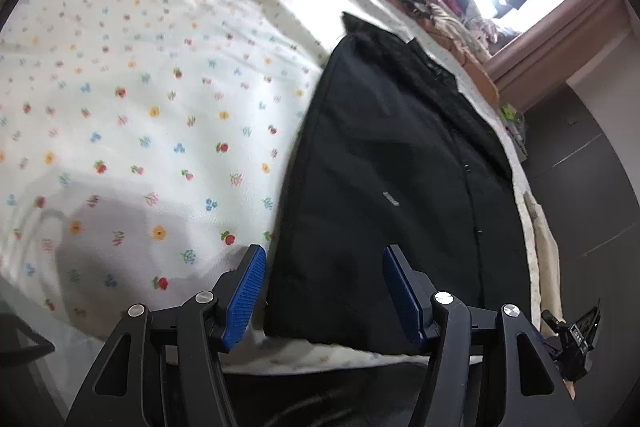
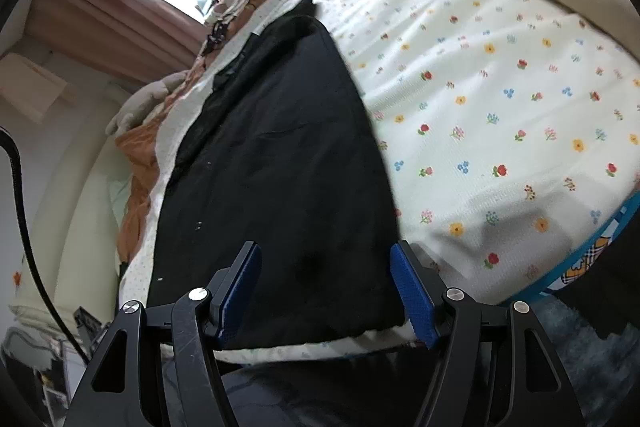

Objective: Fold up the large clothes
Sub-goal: 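Lower both tools onto the shirt's hem and close both on it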

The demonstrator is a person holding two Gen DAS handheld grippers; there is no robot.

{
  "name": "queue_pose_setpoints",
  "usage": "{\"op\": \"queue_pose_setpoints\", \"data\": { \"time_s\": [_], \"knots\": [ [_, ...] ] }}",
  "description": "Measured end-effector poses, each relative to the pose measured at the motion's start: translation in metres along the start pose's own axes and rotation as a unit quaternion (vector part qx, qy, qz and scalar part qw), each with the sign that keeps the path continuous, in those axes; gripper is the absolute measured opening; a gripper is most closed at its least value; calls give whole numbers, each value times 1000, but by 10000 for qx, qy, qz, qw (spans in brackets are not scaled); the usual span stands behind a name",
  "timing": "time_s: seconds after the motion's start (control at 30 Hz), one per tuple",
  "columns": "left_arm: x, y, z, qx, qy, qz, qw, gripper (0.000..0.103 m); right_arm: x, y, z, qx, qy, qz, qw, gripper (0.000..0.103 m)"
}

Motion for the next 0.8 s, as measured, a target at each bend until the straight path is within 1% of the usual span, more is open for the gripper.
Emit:
{"op": "queue_pose_setpoints", "data": {
  "time_s": [0.03,0.1,0.17,0.23,0.3,0.37,0.4,0.5,0.57,0.6,0.67,0.73,0.8],
  "knots": [
    [5,2,-3,-64,5,-38,10000,62,3,2,3,83,32,-46,10000,68],
    [6,2,-6,-108,-70,9,9999,62,8,2,7,182,91,-127,9997,68],
    [4,-1,-9,-111,-186,45,9998,62,10,-2,8,146,108,-177,9997,67],
    [2,-3,-12,-169,-292,18,9994,59,8,-6,9,52,132,-190,9997,67],
    [-2,-7,-16,-286,-551,-22,9981,59,6,-11,12,71,226,-216,9995,67],
    [-2,-11,-18,-386,-773,-81,9962,57,5,-16,15,123,376,-227,9990,67],
    [-1,-12,-18,-417,-868,-119,9953,53,5,-17,16,136,400,-244,9988,67],
    [2,-16,-18,-542,-1143,-192,9918,52,6,-16,15,161,448,-257,9985,67],
    [2,-19,-20,-706,-1404,-248,9873,51,7,-17,15,169,428,-278,9986,67],
    [0,-20,-20,-740,-1466,-269,9861,50,8,-17,15,176,401,-312,9986,67],
    [-2,-22,-21,-729,-1438,-275,9865,48,8,-17,17,210,343,-373,9985,62],
    [-4,-24,-21,-734,-1439,-256,9865,48,6,-18,20,255,306,-347,9986,62],
    [-3,-23,-19,-735,-1421,-238,9868,48,5,-19,23,314,356,-303,9984,62]
  ]
}}
Point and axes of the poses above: each gripper's, at about its wrist camera, not at the fingertips, and x roughly the way its jaws point, z to its right, y to its top, the point moved 3 cm from there along x, roughly the way its jaws point, and after that the axes turned 9 degrees about -z, right-handed, at the moved point
